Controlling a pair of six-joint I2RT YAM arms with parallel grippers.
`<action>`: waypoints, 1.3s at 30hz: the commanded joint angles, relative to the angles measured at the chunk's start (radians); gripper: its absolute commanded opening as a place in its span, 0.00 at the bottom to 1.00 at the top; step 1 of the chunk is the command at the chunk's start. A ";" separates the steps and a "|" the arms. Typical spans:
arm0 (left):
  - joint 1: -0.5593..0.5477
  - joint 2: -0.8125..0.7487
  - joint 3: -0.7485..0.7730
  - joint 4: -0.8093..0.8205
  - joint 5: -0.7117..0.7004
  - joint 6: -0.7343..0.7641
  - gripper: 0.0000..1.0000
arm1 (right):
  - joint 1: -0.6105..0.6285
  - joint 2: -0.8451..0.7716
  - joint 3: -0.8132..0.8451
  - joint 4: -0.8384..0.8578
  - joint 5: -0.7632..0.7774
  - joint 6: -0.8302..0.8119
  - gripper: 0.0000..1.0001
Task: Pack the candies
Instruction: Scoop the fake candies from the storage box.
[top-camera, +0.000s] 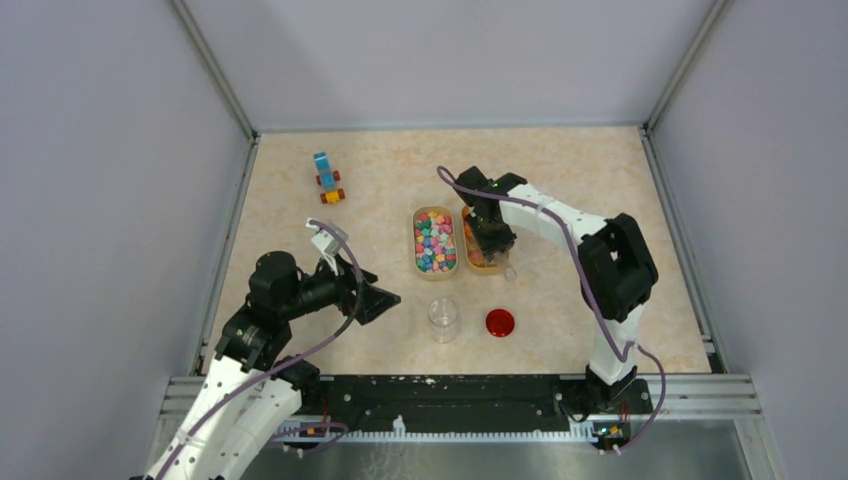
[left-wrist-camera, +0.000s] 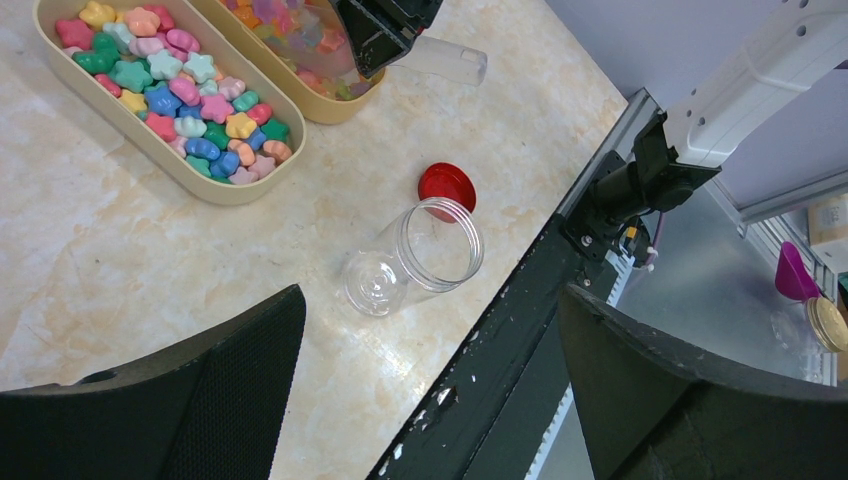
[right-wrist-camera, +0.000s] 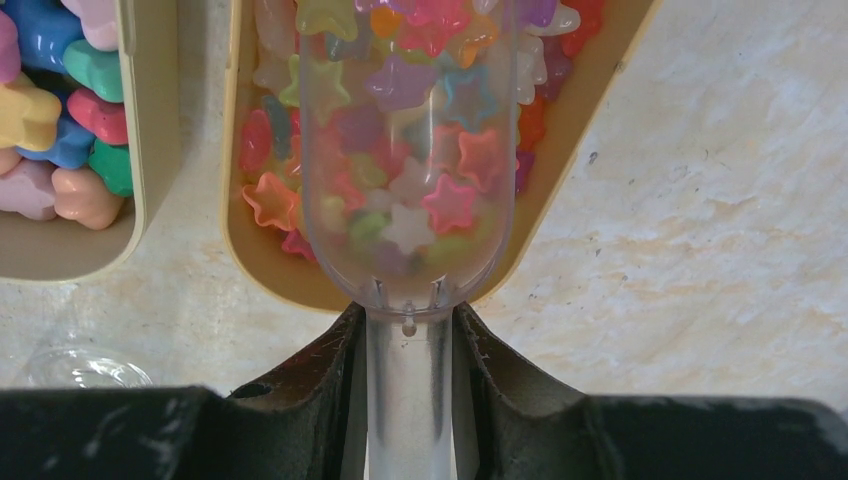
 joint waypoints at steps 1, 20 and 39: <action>-0.003 0.010 -0.005 0.038 -0.010 -0.006 0.99 | -0.020 0.005 -0.014 0.080 0.038 0.019 0.00; -0.003 0.013 -0.006 0.038 -0.025 -0.007 0.99 | -0.020 -0.092 -0.158 0.246 0.059 -0.001 0.00; -0.003 0.013 -0.006 0.035 -0.049 -0.010 0.99 | -0.021 -0.332 -0.359 0.432 0.070 0.012 0.00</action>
